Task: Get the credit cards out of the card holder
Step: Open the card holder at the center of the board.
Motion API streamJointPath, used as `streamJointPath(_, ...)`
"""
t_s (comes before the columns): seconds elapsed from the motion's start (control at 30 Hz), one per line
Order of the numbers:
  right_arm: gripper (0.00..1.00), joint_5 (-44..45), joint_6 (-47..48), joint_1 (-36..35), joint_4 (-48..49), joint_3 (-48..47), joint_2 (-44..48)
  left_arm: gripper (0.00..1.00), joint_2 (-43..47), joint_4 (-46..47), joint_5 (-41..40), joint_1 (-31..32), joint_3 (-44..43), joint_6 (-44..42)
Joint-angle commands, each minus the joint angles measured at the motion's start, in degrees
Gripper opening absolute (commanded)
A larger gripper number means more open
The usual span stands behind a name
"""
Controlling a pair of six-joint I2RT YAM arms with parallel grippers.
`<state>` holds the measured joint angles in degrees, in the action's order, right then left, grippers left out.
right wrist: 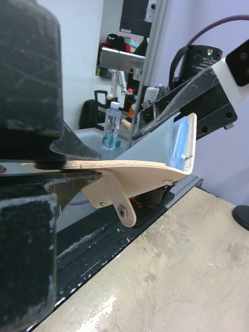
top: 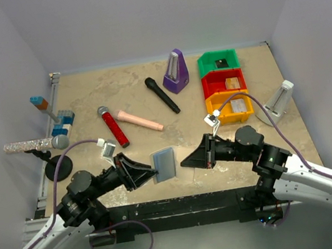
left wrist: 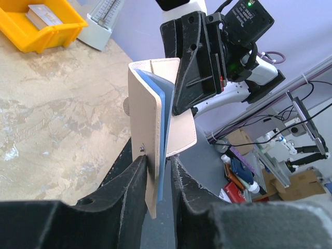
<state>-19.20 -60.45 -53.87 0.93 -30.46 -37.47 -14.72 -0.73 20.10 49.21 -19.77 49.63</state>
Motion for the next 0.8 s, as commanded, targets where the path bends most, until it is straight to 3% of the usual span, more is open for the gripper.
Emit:
streamJointPath(0.0, 0.00, -1.01, -0.20, 0.52, 3.99, 0.31, 0.56, 0.24, 0.92, 0.82, -0.32, 0.27, -1.59, -1.37)
streamJointPath(0.13, 0.00, -1.45, 0.15, 0.60, 3.82, 0.14, 0.30, 0.20, 0.57, 0.82, -0.41, 0.27, -1.76, -1.46)
streamJointPath(0.33, 0.00, -1.98, 2.34, 0.61, 1.27, -1.53, -0.32, 0.00, -1.27, 0.91, 0.47, 0.27, -2.47, -2.16)
streamJointPath(0.5, 0.00, -1.72, 4.19, 0.61, -0.75, -2.15, -0.32, 0.00, -3.03, -1.79, -0.05, 0.36, -4.57, -2.87)
streamJointPath(0.6, 0.10, -1.63, 4.55, 0.60, -0.75, -2.06, -0.23, 0.00, -4.43, -4.18, -0.15, 0.27, -6.85, -3.92)
streamJointPath(0.77, 0.45, -1.80, 4.81, 0.69, -0.67, -1.97, -0.32, 0.00, -6.72, -7.61, -0.41, 0.27, -10.02, -4.80)
